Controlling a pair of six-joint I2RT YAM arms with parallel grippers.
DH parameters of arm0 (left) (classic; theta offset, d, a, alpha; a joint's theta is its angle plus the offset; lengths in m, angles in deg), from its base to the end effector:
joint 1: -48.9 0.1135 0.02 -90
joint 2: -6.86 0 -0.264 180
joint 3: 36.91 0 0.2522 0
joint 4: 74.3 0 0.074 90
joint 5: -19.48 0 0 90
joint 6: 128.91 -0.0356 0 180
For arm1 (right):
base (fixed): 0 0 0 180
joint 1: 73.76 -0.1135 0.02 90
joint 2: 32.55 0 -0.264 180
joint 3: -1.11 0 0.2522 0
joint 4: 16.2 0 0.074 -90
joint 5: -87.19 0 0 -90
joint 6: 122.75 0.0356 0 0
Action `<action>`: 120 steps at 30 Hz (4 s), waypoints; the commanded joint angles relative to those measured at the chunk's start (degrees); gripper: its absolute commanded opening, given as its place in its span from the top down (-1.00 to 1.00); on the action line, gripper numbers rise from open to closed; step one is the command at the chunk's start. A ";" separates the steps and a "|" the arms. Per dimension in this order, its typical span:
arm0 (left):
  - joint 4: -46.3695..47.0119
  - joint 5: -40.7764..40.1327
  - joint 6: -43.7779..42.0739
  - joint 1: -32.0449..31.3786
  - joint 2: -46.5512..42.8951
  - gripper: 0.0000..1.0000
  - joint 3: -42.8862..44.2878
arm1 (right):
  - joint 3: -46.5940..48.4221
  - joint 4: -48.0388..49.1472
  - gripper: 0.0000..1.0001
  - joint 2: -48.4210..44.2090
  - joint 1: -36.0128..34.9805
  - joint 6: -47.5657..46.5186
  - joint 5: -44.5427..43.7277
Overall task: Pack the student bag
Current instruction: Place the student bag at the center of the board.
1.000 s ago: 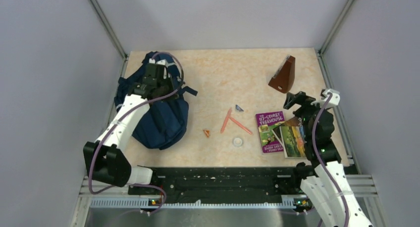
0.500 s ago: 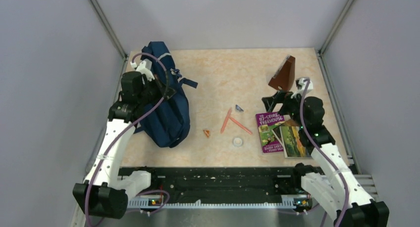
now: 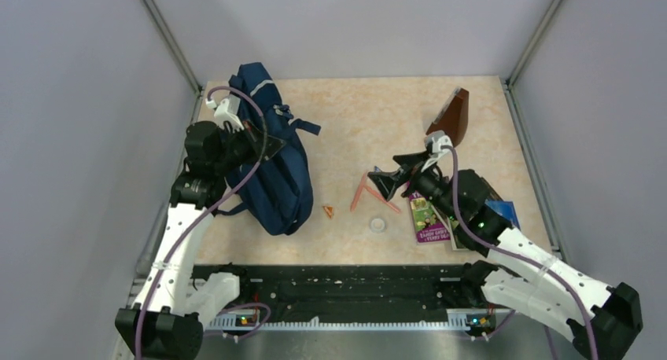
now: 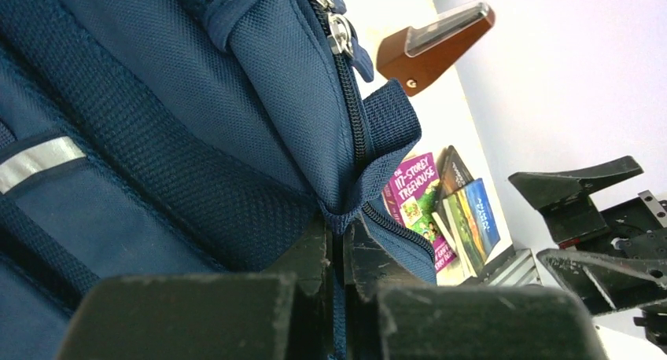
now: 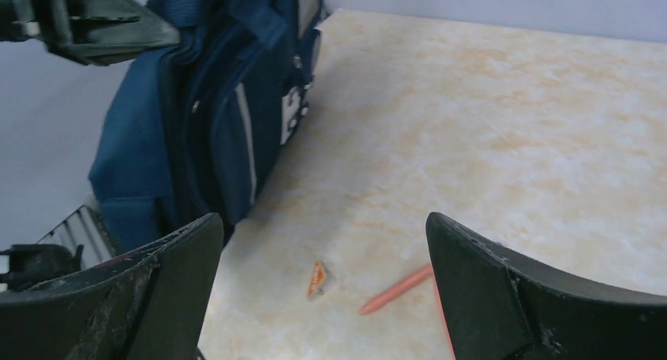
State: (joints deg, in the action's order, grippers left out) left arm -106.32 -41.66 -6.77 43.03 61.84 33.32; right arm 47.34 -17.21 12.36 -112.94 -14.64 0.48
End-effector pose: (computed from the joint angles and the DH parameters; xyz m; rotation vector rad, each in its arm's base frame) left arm 0.2097 -0.0388 0.3657 -0.0778 1.9284 -0.9199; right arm 0.1496 0.1246 0.3063 -0.3434 1.5899 0.8247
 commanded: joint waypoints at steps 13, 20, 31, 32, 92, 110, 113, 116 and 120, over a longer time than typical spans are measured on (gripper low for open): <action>19.87 5.94 -1.89 0.25 -6.00 1.00 -0.65 | 5.67 25.44 -0.97 24.74 -25.72 -3.69 -7.92; 20.82 6.03 -2.47 0.24 -6.59 1.00 -1.44 | 5.53 32.80 -0.97 29.43 -26.56 -3.67 -3.76; 21.60 6.20 -2.35 0.24 -7.46 1.00 -2.06 | 7.72 33.36 -0.97 33.62 -27.01 -4.54 -7.78; 21.60 6.12 -2.27 0.24 -7.37 1.00 -2.06 | 8.19 33.25 -0.97 34.32 -27.00 -4.84 -7.97; -20.13 -31.17 -7.63 0.24 -21.29 -0.51 -0.10 | 14.69 29.89 -0.08 41.42 -27.05 -57.14 -39.37; -14.34 -23.05 -9.85 0.25 -11.77 -0.61 -6.34 | 10.15 -0.18 -0.64 23.15 -26.36 -2.26 -41.29; -14.31 -24.23 -11.11 0.25 -10.15 -0.61 -6.14 | 9.87 -3.19 -0.64 23.85 -26.08 8.03 -39.94; -13.56 -24.88 -13.57 0.24 -10.41 -0.60 -5.46 | 9.44 -2.72 -0.65 26.55 -25.35 14.39 -38.63; -13.49 -29.92 -16.98 0.24 -11.90 -0.60 -5.11 | 10.32 -2.25 -0.67 31.18 -22.89 20.11 -34.74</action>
State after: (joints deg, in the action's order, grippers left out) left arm -123.59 -66.86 -19.25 43.19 52.12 27.09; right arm 55.34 -18.32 39.79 -138.29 -6.25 -38.14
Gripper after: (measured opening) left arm 0.799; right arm 0.827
